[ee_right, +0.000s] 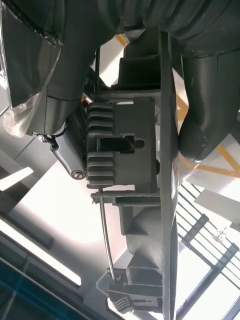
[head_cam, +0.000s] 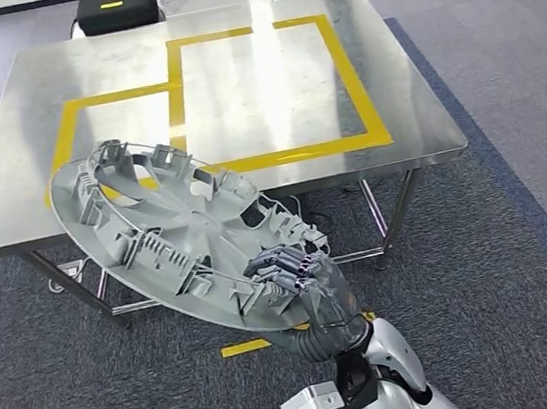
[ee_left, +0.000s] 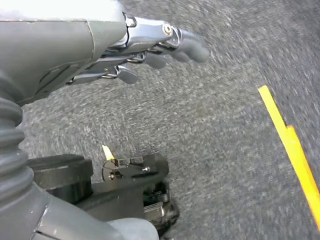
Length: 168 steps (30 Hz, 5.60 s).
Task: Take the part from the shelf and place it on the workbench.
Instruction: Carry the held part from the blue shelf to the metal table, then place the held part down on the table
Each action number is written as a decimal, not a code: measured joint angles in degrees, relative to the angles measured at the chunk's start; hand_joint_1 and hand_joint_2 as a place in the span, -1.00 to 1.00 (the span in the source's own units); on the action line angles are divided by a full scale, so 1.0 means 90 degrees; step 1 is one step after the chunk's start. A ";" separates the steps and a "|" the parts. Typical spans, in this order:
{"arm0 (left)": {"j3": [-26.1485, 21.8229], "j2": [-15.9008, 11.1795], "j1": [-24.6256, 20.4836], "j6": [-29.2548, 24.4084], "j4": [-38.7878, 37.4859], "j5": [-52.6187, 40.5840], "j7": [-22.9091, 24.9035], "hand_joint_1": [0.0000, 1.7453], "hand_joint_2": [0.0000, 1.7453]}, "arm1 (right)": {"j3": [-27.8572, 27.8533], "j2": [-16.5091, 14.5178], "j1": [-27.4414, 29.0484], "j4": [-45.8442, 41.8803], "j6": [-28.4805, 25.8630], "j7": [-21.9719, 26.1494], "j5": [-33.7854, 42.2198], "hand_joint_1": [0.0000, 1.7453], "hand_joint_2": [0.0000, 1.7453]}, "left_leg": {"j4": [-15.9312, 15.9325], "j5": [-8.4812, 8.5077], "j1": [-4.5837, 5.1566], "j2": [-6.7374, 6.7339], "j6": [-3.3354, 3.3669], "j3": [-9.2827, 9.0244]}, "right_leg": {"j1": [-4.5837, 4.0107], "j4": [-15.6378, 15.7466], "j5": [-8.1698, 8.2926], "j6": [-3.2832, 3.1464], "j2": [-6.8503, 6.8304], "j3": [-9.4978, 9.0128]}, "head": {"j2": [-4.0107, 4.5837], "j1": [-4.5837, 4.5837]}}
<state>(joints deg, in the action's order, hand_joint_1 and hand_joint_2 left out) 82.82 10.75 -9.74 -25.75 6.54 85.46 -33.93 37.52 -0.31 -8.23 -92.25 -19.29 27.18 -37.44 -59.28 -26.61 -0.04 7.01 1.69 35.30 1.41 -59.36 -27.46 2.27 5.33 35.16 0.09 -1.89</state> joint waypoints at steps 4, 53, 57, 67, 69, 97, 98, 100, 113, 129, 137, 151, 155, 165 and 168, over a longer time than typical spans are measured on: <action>-0.0237 -0.0010 0.0018 0.0206 0.0001 0.0339 -0.0440 -1.00 1.00 | -0.0015 -0.0004 0.0015 0.0007 -0.0086 -0.0037 -0.0028 1.00 1.00 | -0.0131 -0.0074 -0.0020 -0.0075 -0.0165 0.0093 | -0.0001 0.0130 -0.0075 -0.0147 -0.0222 -0.0156 | 0.0000 -0.0025; -0.4719 -0.1209 0.0605 0.1220 0.0204 -0.2082 -0.0515 -1.00 1.00 | -0.1687 0.0024 -0.0737 0.1118 -0.1613 -0.0698 0.0702 1.00 1.00 | 0.0143 0.0054 -0.0074 -0.0742 -0.0006 -0.0060 | -0.0031 -0.1082 -0.0777 0.0046 -0.0477 0.0425 | 0.0000 -0.0011; -0.4733 -0.1251 0.0625 0.1244 0.0204 -0.2067 -0.0473 -1.00 1.00 | -0.1782 0.0024 -0.0695 0.1207 -0.1605 -0.0636 0.0845 1.00 1.00 | 0.0138 -0.0101 -0.0034 -0.1003 0.0003 -0.0246 | -0.0043 -0.1202 -0.0373 0.0020 -0.0598 0.0696 | 0.0000 -0.0009; -0.4761 -0.1172 0.0560 0.1197 0.0206 -0.2048 -0.0454 -1.00 1.00 | -0.1845 -0.0006 -0.0725 0.1279 -0.1523 -0.0574 0.0699 1.00 1.00 | -0.0574 -0.0672 -0.0021 -0.0969 -0.0291 -0.0103 | -0.0066 0.0166 0.0034 -0.0241 -0.0705 -0.0073 | 0.0000 -0.0038; -0.4758 -0.1149 0.0575 0.1198 0.0206 -0.2088 -0.0492 -1.00 1.00 | -0.1837 -0.0015 -0.0726 0.1279 -0.1513 -0.0610 0.0541 1.00 1.00 | -0.1425 -0.0936 -0.0046 -0.0875 -0.0333 0.0381 | -0.0063 0.0166 -0.0014 -0.0273 -0.0647 -0.0129 | 0.0000 -0.0039; -0.4719 -0.0923 0.0471 0.1127 0.0209 -0.2183 -0.0509 -1.00 1.00 | -0.1324 -0.0044 -0.0741 0.1240 -0.1253 -0.1103 -0.0675 1.00 1.00 | -0.0367 -0.0488 -0.0032 -0.0815 -0.0268 -0.0161 | -0.0076 0.0108 0.0043 -0.0232 -0.0584 -0.0028 | 0.0000 -0.0016; -0.4711 -0.0924 0.0471 0.1127 0.0209 -0.2183 -0.0506 -1.00 1.00 | -0.1304 -0.0044 -0.0747 0.1240 -0.1247 -0.1111 -0.0704 1.00 1.00 | -0.0753 -0.0640 -0.0041 -0.0814 -0.0295 0.0036 | -0.0075 0.0110 0.0020 -0.0263 -0.0584 -0.0059 | 0.0000 -0.0023; -0.4699 -0.0925 0.0480 0.1127 0.0209 -0.2183 -0.0497 -1.00 1.00 | -0.1262 -0.0044 -0.0752 0.1241 -0.1224 -0.1126 -0.0753 1.00 1.00 | -0.1545 -0.0858 -0.0054 -0.0813 -0.0322 0.0503 | -0.0080 0.0109 -0.0027 -0.0295 -0.0573 -0.0110 | 0.0000 -0.0024; -0.4652 -0.0931 0.0454 0.1103 0.0214 -0.2211 -0.0462 -1.00 1.00 | -0.1060 -0.0044 -0.0827 0.1243 -0.1118 -0.1282 -0.0993 1.00 1.00 | 0.0127 0.0094 -0.0042 -0.0793 -0.0015 -0.0044 | -0.0085 -0.0440 -0.0510 0.0003 -0.0544 0.0036 | 0.0000 0.0018; -0.4565 -0.0823 0.0364 0.1033 0.0219 -0.2301 -0.0541 -1.00 1.00 | -0.0959 -0.0036 -0.0830 0.1328 -0.1086 -0.1495 -0.1315 1.00 1.00 | -0.0845 -0.0682 -0.0038 -0.0792 -0.0313 0.0101 | -0.0069 0.0090 0.0045 -0.0286 -0.0590 -0.0002 | 0.0000 0.0008; -0.4428 -0.0788 0.0327 0.1051 0.0219 -0.2513 -0.0605 -1.00 1.00 | -0.0850 -0.0035 -0.0945 0.1513 -0.0600 -0.1824 -0.1940 1.00 1.00 | -0.0169 0.0169 0.0009 -0.0786 -0.0139 0.0126 | -0.0128 0.0079 -0.0156 -0.0257 -0.0519 -0.0254 | 0.0000 0.0016; -0.3798 -0.0733 0.0016 0.0993 0.0240 -0.3203 -0.0253 -1.00 1.00 | 0.0679 -0.0380 -0.2912 0.3698 0.0969 -0.2359 -0.3358 1.00 1.00 | 0.0022 0.0123 0.0018 -0.0765 -0.0171 0.0080 | -0.0135 0.0151 -0.0144 -0.0167 -0.0532 -0.0258 | 0.0000 0.0026; -0.3677 -0.0723 -0.0024 0.0922 0.0242 -0.3333 -0.0169 -1.00 1.00 | 0.0882 -0.0648 -0.3426 0.4411 0.1046 -0.2534 -0.3370 1.00 1.00 | 0.0021 0.0126 0.0018 -0.0765 -0.0167 0.0077 | -0.0135 0.0151 -0.0143 -0.0166 -0.0534 -0.0258 | 0.0000 0.0024; -0.3459 -0.0675 -0.0072 0.0740 0.0266 -0.3581 -0.0024 -1.00 1.00 | 0.0854 -0.1029 -0.4326 0.6189 0.0754 -0.3008 -0.3227 1.00 1.00 | 0.0021 0.0129 0.0012 -0.0765 -0.0166 0.0069 | -0.0142 0.0149 -0.0142 -0.0166 -0.0532 -0.0260 | 0.0000 0.0023; -0.3407 -0.0663 -0.0073 0.0669 0.0270 -0.3665 0.0008 -1.00 1.00 | 0.0685 -0.1041 -0.4425 0.6564 0.0597 -0.3146 -0.3121 1.00 1.00 | 0.0021 0.0128 0.0012 -0.0763 -0.0166 0.0070 | -0.0142 0.0149 -0.0143 -0.0166 -0.0536 -0.0261 | 0.0000 0.0025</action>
<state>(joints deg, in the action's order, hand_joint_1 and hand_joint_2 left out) 52.16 4.78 -10.40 -19.73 8.97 52.47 -33.86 43.69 -9.68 -48.06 -33.18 -13.91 -1.13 -65.53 -59.09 -25.46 0.06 0.14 0.20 35.92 0.13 -58.02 -28.75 0.78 0.51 32.82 0.09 -1.67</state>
